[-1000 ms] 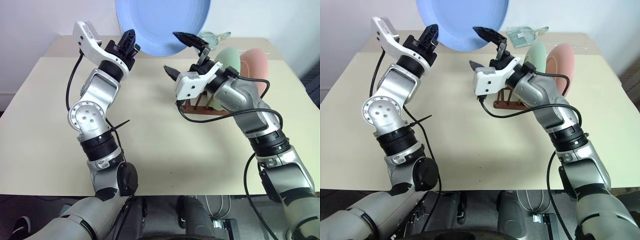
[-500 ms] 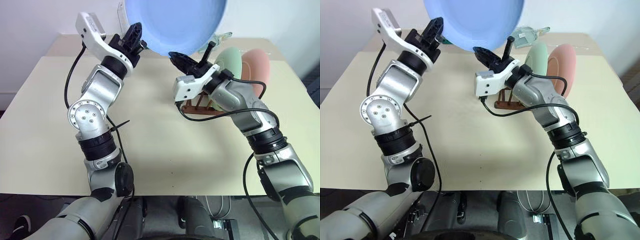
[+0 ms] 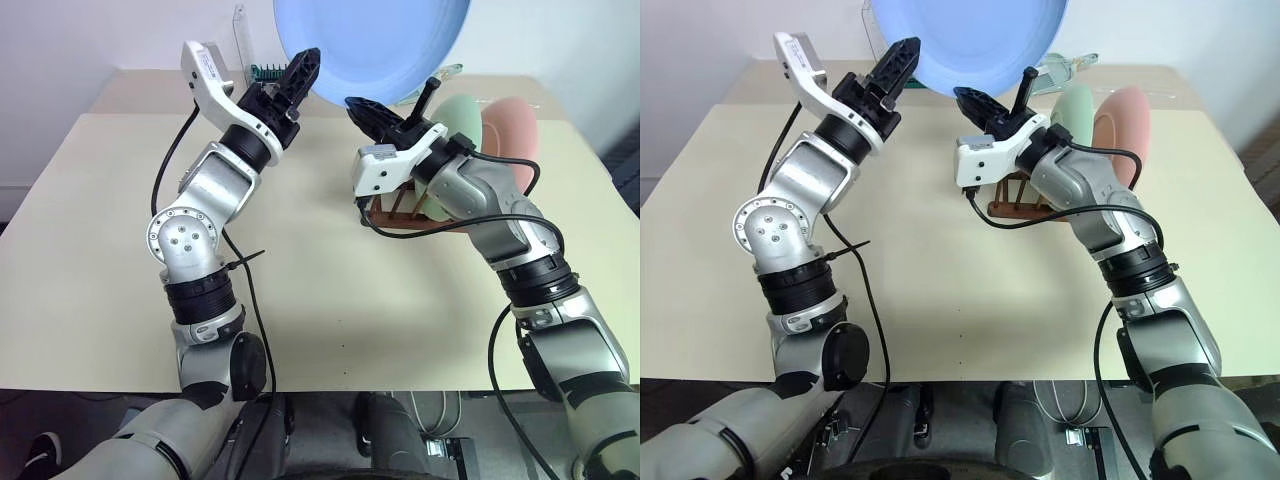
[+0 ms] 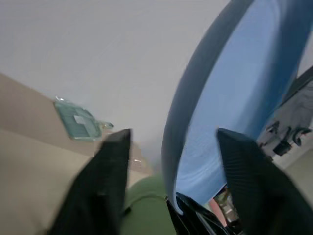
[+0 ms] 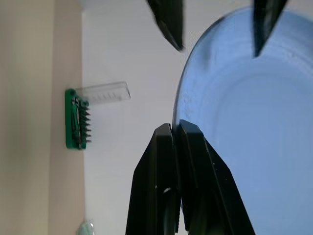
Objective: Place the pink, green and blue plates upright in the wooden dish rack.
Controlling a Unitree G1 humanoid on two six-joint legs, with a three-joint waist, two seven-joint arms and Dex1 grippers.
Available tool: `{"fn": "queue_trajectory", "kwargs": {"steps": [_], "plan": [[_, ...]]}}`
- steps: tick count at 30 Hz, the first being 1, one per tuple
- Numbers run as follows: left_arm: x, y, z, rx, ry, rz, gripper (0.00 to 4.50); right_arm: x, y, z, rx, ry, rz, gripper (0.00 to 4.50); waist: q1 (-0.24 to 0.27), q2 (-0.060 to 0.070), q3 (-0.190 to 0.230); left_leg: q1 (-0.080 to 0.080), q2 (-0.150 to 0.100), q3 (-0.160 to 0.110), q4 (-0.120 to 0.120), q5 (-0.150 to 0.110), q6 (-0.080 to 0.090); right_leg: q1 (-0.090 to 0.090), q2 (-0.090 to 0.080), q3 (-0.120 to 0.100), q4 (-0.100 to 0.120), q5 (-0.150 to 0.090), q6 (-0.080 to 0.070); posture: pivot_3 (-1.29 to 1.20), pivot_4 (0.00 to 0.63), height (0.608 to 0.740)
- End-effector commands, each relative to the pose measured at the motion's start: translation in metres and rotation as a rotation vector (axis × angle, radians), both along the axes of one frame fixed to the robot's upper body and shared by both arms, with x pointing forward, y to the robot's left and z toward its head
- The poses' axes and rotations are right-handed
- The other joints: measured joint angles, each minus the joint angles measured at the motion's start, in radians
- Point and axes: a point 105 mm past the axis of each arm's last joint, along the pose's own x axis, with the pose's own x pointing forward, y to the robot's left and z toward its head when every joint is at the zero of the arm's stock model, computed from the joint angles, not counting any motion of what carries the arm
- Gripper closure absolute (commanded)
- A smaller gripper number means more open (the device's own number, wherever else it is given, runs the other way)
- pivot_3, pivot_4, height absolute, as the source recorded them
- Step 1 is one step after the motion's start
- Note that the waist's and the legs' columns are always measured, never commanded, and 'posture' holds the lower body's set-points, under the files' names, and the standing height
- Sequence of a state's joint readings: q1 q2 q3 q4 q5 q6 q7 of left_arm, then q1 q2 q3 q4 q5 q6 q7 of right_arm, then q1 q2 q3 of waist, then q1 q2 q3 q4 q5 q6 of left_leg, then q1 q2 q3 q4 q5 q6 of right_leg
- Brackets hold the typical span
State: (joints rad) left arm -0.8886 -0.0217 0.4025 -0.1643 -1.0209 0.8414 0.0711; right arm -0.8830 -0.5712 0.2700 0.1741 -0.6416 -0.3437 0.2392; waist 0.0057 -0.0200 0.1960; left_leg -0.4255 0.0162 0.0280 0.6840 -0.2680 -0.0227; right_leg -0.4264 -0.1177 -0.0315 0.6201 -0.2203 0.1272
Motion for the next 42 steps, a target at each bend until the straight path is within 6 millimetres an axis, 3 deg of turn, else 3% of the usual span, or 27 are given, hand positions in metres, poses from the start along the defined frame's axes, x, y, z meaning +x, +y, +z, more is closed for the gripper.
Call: {"fn": "queue_trajectory", "kwargs": {"steps": [1, 8, 14, 18, 23, 27, 31, 35, 42], "plan": [[-0.013, 0.005, 0.016, -0.030, -0.096, -0.039, 0.03, -0.007, -0.005, 0.027, 0.045, -0.074, 0.009, 4.50, -0.001, 0.000, 0.000, 0.000, 0.000, 0.000, 0.000, 0.000, 0.000, 0.000, 0.000, 0.000, 0.000, 0.000, 0.000, 0.00, 0.150, 0.724], [-0.030, 0.030, 0.023, -0.047, -0.203, -0.117, 0.03, -0.008, -0.012, 0.044, 0.134, -0.088, 0.020, 4.50, -0.004, 0.000, 0.000, 0.000, 0.000, 0.000, 0.000, 0.000, 0.000, 0.000, 0.000, 0.000, 0.000, 0.000, 0.000, 0.00, 0.150, 0.724], [-0.028, 0.064, 0.027, 0.182, -0.293, -0.035, 0.03, -0.038, -0.005, 0.096, 0.384, -0.043, 0.258, 4.50, -0.016, 0.000, 0.000, 0.000, 0.000, 0.000, 0.000, 0.000, 0.000, 0.000, 0.000, 0.000, -0.001, 0.000, 0.000, 0.00, 0.150, 0.724], [-0.032, 0.087, 0.018, 0.419, -0.386, -0.003, 0.03, -0.052, -0.008, 0.117, 0.805, 0.322, 0.627, 4.50, -0.024, 0.001, 0.000, 0.000, 0.001, 0.000, -0.002, 0.000, 0.000, 0.000, 0.001, -0.001, 0.001, 0.000, 0.000, 0.00, 0.150, 0.724], [-0.028, 0.101, 0.007, 0.482, -0.398, -0.024, 0.03, -0.066, -0.025, 0.130, 1.154, 0.725, 1.026, 4.50, -0.011, 0.002, 0.000, 0.000, 0.001, -0.001, -0.001, 0.000, 0.000, 0.001, 0.000, -0.002, 0.003, 0.000, 0.000, 0.00, 0.150, 0.724], [-0.029, 0.099, -0.004, 0.531, -0.408, -0.055, 0.03, -0.068, -0.035, 0.123, 1.283, 1.032, 1.147, 4.50, -0.012, 0.002, 0.000, 0.000, 0.001, -0.001, -0.001, -0.003, 0.006, 0.001, 0.000, -0.002, 0.003, 0.000, 0.000, 0.00, 0.150, 0.724], [-0.053, 0.086, -0.012, 0.627, -0.552, -0.158, 0.03, -0.075, -0.033, 0.103, 1.303, 1.301, 1.156, 4.50, -0.021, 0.002, 0.000, 0.000, 0.001, 0.000, -0.002, -0.004, 0.006, 0.000, 0.000, -0.002, 0.003, 0.000, 0.000, 0.00, 0.150, 0.724], [-0.065, 0.084, -0.021, 0.661, -0.572, -0.233, 0.03, -0.074, -0.042, 0.093, 1.380, 1.380, 1.150, 4.50, -0.024, 0.003, 0.001, 0.000, 0.001, 0.001, -0.002, -0.004, 0.007, -0.002, 0.000, -0.001, 0.005, 0.000, 0.000, 0.00, 0.150, 0.724], [-0.063, 0.080, -0.028, 0.687, -0.552, -0.248, 0.03, -0.057, -0.056, 0.071, 1.521, 1.384, 1.096, 4.50, -0.017, 0.003, 0.001, -0.001, 0.001, 0.000, -0.001, -0.005, 0.008, -0.001, 0.000, 0.000, 0.005, 0.000, 0.000, 0.00, 0.150, 0.724]]}}
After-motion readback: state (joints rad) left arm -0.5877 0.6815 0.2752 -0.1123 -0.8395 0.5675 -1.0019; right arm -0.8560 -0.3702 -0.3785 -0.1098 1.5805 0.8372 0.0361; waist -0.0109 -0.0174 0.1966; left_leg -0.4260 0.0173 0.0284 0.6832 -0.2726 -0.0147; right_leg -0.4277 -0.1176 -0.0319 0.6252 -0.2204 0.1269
